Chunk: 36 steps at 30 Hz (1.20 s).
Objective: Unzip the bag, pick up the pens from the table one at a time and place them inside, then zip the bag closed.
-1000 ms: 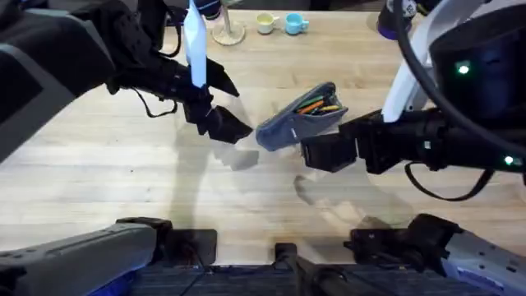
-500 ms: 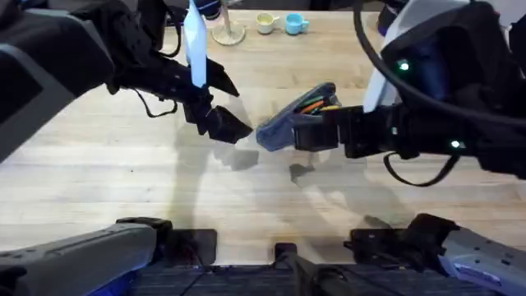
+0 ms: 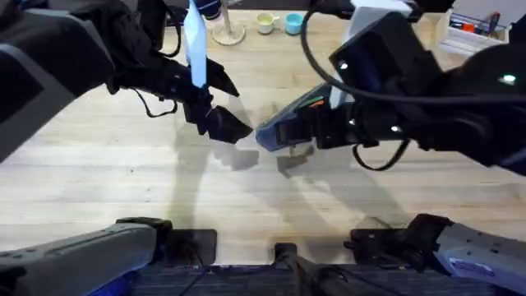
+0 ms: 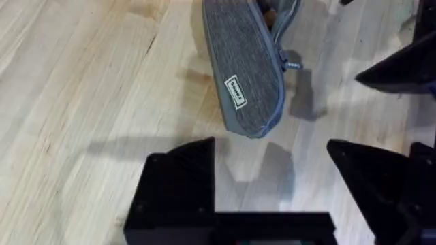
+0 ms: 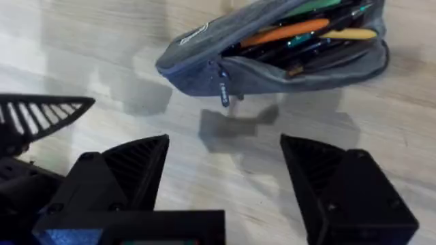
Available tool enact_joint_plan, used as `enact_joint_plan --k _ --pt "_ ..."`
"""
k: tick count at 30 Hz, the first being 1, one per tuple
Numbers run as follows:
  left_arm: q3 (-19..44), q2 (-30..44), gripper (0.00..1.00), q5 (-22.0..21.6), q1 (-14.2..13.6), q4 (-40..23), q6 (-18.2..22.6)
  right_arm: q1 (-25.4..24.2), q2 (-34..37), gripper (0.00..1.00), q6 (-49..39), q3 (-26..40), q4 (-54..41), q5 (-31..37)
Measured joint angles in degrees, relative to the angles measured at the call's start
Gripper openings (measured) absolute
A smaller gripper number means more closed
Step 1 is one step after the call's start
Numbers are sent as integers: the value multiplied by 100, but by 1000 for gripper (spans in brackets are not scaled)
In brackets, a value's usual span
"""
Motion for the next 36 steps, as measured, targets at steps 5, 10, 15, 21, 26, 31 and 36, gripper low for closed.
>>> enact_joint_plan --k 5,10,15,21,26,31,36 --pt "0 0 993 0 0 2 0 0 270 997 2 0 267 0" --pt "0 0 993 0 0 0 0 0 610 997 2 0 468 2" --pt "0 0 993 0 0 2 0 0 959 994 2 0 621 1" --pt "0 0 993 0 0 2 0 4 1257 932 5 0 785 220" --pt "0 0 993 0 0 1 0 4 1387 880 36 0 1038 500" --pt "0 0 993 0 0 0 0 8 1468 697 51 0 1297 574" --pt "0 0 993 0 0 1 0 18 1605 327 83 0 1398 577"
